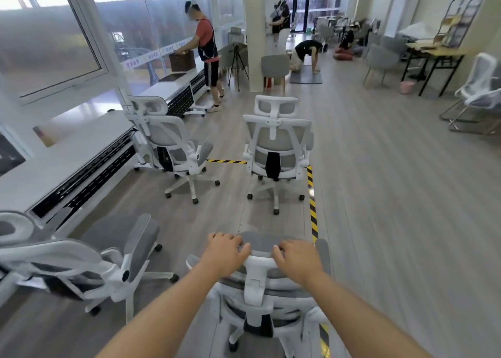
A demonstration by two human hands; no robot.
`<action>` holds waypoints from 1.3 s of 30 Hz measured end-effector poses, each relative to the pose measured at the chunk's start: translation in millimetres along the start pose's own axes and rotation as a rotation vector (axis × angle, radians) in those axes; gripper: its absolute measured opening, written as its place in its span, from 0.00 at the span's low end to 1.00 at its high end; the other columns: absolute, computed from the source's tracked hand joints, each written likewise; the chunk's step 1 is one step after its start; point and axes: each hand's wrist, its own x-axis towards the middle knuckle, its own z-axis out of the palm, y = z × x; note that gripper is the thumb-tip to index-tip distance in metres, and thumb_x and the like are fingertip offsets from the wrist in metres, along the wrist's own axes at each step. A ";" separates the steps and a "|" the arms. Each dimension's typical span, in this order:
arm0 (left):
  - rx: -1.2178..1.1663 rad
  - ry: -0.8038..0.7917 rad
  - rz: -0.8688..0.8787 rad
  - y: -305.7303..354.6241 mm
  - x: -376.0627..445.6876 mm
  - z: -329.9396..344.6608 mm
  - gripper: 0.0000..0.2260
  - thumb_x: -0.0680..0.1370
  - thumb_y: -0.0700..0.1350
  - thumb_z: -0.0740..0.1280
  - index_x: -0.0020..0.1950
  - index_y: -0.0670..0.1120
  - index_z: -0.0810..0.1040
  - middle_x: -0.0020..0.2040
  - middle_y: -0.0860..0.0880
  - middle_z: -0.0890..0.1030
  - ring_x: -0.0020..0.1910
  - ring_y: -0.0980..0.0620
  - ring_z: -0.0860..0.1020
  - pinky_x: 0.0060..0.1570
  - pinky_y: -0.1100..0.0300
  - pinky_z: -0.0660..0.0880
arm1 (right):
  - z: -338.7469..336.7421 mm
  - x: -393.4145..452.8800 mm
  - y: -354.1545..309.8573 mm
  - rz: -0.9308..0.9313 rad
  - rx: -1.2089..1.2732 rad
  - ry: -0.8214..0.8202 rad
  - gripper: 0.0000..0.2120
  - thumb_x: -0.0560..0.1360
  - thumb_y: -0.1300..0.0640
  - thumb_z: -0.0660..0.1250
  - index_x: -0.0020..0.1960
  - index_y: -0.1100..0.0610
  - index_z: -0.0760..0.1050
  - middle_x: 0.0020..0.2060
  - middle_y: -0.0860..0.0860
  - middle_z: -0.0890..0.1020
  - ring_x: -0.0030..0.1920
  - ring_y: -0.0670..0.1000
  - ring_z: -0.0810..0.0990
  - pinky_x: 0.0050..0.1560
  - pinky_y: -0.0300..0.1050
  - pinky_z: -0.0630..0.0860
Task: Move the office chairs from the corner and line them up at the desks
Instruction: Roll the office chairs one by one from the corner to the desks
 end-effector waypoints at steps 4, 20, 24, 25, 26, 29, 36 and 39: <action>-0.006 0.006 0.009 -1.5 12.6 -2.8 0.26 0.77 0.62 0.45 0.56 0.51 0.77 0.53 0.50 0.79 0.54 0.48 0.73 0.59 0.52 0.63 | 0.3 8.8 3.0 -0.011 -0.002 0.031 0.24 0.78 0.43 0.49 0.33 0.53 0.72 0.28 0.48 0.74 0.31 0.49 0.72 0.35 0.47 0.67; -0.062 -0.195 0.350 122.6 16.6 -21.7 0.20 0.83 0.58 0.48 0.61 0.50 0.74 0.58 0.47 0.78 0.54 0.45 0.76 0.59 0.46 0.72 | -59.1 -88.8 92.5 0.481 -0.013 -0.115 0.18 0.83 0.46 0.50 0.61 0.54 0.73 0.57 0.54 0.79 0.53 0.58 0.79 0.50 0.49 0.73; 0.006 -0.164 0.509 198.1 7.3 -19.9 0.21 0.83 0.56 0.51 0.74 0.49 0.66 0.69 0.46 0.71 0.65 0.42 0.71 0.66 0.46 0.68 | -85.1 -157.4 131.8 0.641 -0.041 -0.096 0.20 0.83 0.46 0.51 0.66 0.55 0.73 0.62 0.55 0.78 0.58 0.59 0.78 0.55 0.49 0.74; 0.032 -0.163 0.548 220.3 2.8 -20.0 0.22 0.83 0.56 0.51 0.74 0.49 0.65 0.70 0.45 0.71 0.66 0.42 0.70 0.67 0.46 0.67 | -92.1 -177.4 141.5 0.683 -0.043 -0.092 0.20 0.83 0.46 0.51 0.66 0.54 0.73 0.62 0.56 0.78 0.59 0.59 0.78 0.56 0.49 0.74; 0.053 -0.167 0.586 243.8 -3.9 -20.3 0.22 0.83 0.56 0.51 0.74 0.49 0.65 0.70 0.45 0.71 0.67 0.42 0.70 0.67 0.45 0.66 | -99.0 -199.3 151.6 0.726 -0.044 -0.084 0.20 0.82 0.46 0.51 0.65 0.54 0.73 0.62 0.56 0.78 0.59 0.59 0.78 0.56 0.49 0.74; 0.100 -0.159 0.708 320.8 -33.2 -19.3 0.21 0.84 0.56 0.51 0.73 0.49 0.67 0.69 0.46 0.72 0.65 0.42 0.71 0.65 0.46 0.67 | -124.1 -272.1 180.5 0.845 -0.051 -0.051 0.18 0.81 0.46 0.52 0.61 0.54 0.74 0.61 0.56 0.78 0.59 0.59 0.78 0.55 0.49 0.73; 0.143 -0.125 0.963 516.5 -156.8 -10.4 0.21 0.82 0.56 0.52 0.69 0.48 0.71 0.66 0.45 0.75 0.64 0.42 0.73 0.64 0.47 0.67 | -178.1 -480.8 244.8 1.082 -0.072 0.050 0.20 0.82 0.46 0.53 0.65 0.54 0.73 0.63 0.55 0.78 0.61 0.59 0.77 0.58 0.50 0.73; 0.153 -0.133 1.068 602.3 -228.2 0.6 0.21 0.82 0.56 0.52 0.69 0.48 0.71 0.66 0.45 0.75 0.63 0.42 0.73 0.63 0.47 0.67 | -198.6 -585.8 266.9 1.181 -0.101 0.083 0.20 0.82 0.46 0.53 0.66 0.55 0.73 0.64 0.55 0.77 0.62 0.60 0.76 0.58 0.51 0.73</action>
